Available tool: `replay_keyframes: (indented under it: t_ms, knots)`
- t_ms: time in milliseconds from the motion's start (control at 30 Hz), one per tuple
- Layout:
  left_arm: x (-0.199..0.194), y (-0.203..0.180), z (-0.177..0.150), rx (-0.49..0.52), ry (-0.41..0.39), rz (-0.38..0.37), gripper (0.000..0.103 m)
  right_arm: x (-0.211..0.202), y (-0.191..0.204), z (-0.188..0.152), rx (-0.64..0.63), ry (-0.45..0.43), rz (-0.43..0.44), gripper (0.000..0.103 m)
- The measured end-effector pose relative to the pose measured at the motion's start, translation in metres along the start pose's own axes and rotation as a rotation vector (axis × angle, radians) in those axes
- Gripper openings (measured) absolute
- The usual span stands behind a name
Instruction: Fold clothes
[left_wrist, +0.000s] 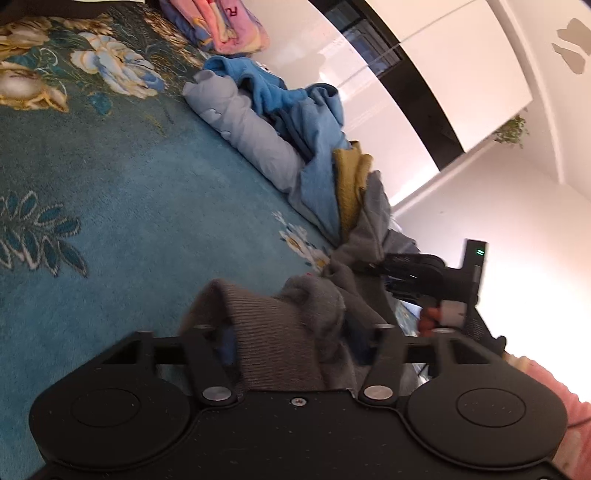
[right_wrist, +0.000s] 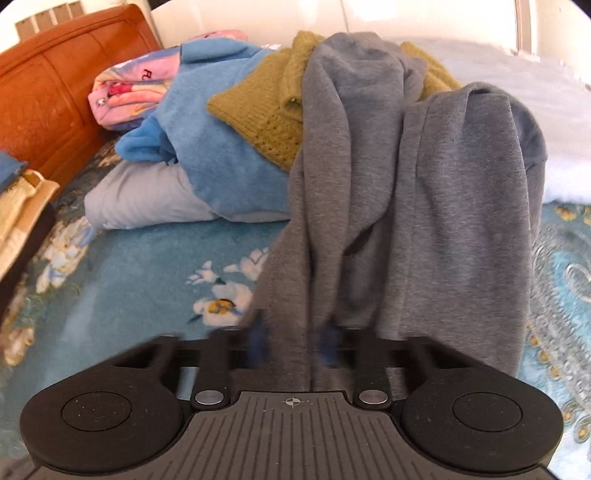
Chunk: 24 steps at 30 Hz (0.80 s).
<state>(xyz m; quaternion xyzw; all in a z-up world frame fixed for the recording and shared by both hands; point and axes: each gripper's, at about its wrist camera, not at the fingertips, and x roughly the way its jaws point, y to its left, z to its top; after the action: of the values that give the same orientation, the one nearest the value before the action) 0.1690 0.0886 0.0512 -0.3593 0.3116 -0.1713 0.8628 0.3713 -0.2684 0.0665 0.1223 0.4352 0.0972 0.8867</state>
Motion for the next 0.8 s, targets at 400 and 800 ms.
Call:
replay_keyframes:
  t_ms: [400, 800]
  knots:
    - [-0.045, -0.107, 0.097, 0.262, -0.323, -0.173, 0.015, -0.183, -0.065, 0.032, 0.181, -0.427, 0.129, 0.005]
    - [-0.055, -0.044, -0.034, 0.150, 0.000, -0.089, 0.014, -0.248, -0.141, -0.193, 0.335, -0.296, -0.046, 0.005]
